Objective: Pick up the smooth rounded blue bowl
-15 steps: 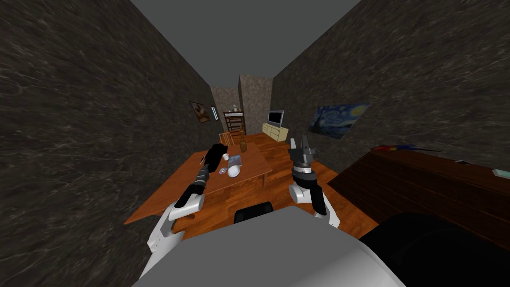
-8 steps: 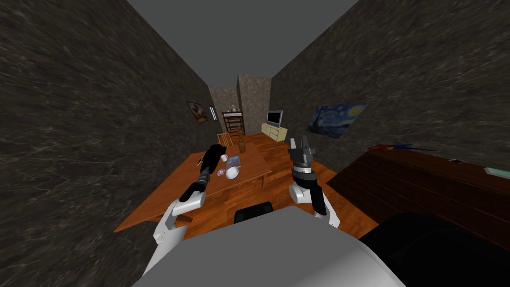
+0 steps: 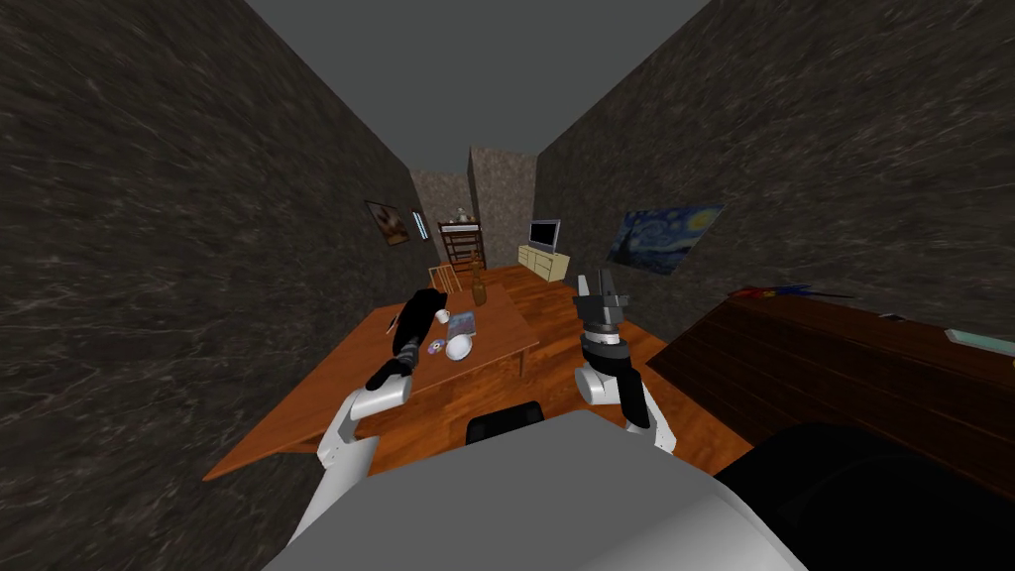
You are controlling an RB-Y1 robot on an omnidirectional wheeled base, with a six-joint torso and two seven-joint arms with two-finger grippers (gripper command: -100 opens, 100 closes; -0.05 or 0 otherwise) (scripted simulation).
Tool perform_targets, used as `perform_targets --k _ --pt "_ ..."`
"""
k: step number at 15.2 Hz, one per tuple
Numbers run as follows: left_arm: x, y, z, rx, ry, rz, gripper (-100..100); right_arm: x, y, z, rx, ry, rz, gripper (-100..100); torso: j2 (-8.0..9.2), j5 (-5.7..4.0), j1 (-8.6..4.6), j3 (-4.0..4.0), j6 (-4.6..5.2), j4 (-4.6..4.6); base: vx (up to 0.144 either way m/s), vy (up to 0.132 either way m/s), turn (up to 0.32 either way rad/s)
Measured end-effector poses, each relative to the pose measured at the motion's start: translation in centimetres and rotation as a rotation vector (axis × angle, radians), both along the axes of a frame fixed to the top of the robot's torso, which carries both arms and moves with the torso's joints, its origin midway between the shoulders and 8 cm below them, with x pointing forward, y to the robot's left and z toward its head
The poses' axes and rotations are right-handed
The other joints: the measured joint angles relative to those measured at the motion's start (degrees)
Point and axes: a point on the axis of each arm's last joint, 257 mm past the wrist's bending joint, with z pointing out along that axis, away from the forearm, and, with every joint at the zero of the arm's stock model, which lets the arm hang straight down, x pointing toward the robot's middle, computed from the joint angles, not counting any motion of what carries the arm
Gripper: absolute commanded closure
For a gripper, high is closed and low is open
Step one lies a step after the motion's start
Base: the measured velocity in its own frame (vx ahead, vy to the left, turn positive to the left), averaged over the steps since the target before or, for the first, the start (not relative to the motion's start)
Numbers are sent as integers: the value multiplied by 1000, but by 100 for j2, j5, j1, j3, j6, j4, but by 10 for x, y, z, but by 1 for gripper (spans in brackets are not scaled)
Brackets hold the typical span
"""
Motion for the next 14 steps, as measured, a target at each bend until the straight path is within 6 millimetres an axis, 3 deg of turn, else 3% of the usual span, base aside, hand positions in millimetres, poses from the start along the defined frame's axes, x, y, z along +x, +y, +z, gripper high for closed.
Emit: perform_targets --k 14 --pt "-21 1 -68 -80 295 81 -100 0 0 0 0 0 0 0 4 0 0 2 -2 0 30 -17 -33"
